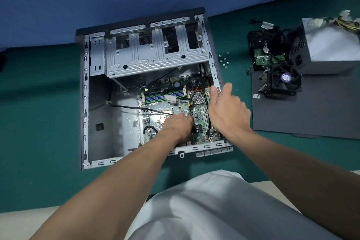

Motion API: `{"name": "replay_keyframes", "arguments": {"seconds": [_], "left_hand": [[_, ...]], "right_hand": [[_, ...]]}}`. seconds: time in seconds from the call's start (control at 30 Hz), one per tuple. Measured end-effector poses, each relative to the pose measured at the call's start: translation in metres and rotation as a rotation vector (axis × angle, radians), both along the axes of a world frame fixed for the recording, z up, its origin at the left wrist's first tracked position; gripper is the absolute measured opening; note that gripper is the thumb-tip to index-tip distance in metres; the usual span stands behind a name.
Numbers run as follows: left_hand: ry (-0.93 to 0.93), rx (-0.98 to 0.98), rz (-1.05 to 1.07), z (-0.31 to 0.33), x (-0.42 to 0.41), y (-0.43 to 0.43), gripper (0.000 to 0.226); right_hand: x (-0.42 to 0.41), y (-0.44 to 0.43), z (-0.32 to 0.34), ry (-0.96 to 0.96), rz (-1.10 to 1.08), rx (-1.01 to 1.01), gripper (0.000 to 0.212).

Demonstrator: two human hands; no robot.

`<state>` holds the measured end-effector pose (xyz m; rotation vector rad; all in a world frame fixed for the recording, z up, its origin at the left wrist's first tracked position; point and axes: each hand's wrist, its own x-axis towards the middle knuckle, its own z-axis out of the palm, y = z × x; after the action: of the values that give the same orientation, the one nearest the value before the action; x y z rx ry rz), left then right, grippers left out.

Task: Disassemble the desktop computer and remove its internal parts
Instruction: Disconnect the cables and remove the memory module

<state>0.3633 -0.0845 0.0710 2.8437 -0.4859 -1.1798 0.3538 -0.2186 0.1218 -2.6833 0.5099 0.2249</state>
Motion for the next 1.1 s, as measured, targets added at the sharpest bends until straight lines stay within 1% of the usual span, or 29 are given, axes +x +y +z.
{"name": "replay_keyframes", "arguments": {"seconds": [0.07,0.1,0.17,0.27,0.37,0.43,0.63,0.73,0.87,0.93,0.97,1.03,1.1], "left_hand": [[0.027,0.007,0.097,-0.001,-0.001,0.002,0.018],[0.026,0.002,0.103,-0.001,-0.001,0.003,0.016],[0.021,-0.009,0.073,-0.001,-0.002,0.001,0.010],[0.028,-0.032,0.057,-0.001,-0.001,0.000,0.015],[0.026,-0.014,0.052,-0.001,-0.001,0.003,0.011],[0.025,-0.022,0.075,-0.001,-0.002,0.004,0.017],[-0.052,-0.167,0.171,0.008,0.000,0.008,0.019],[-0.029,-0.119,0.172,0.013,0.001,0.017,0.018],[-0.034,-0.096,0.285,0.020,0.004,0.033,0.021],[-0.107,-0.059,0.279,0.029,0.006,0.050,0.025],[-0.189,-0.036,0.273,0.035,0.006,0.061,0.025],[-0.414,-0.005,0.263,0.047,0.007,0.088,0.030],[-0.622,0.015,0.247,0.059,0.006,0.118,0.039]], "right_hand": [[0.000,0.000,0.000,-0.004,-0.004,0.002,0.033],[0.000,0.000,0.000,-0.007,-0.005,0.004,0.033],[0.000,0.000,0.000,-0.011,-0.008,0.003,0.033],[0.000,0.000,-0.001,-0.017,-0.008,0.001,0.033],[0.000,0.000,-0.001,-0.011,-0.013,0.000,0.034],[0.000,0.001,0.000,-0.014,-0.015,-0.006,0.034],[0.001,0.000,0.000,-0.003,-0.018,-0.003,0.035],[-0.001,0.000,0.000,0.002,-0.007,0.006,0.036],[-0.002,0.000,-0.001,0.025,-0.015,-0.014,0.037],[-0.002,0.001,-0.001,0.017,-0.026,-0.034,0.040],[-0.003,0.001,0.000,0.002,-0.023,-0.044,0.044],[-0.005,0.002,0.003,-0.040,0.039,-0.102,0.051],[-0.009,0.005,0.007,-0.100,0.164,-0.210,0.057]]}}
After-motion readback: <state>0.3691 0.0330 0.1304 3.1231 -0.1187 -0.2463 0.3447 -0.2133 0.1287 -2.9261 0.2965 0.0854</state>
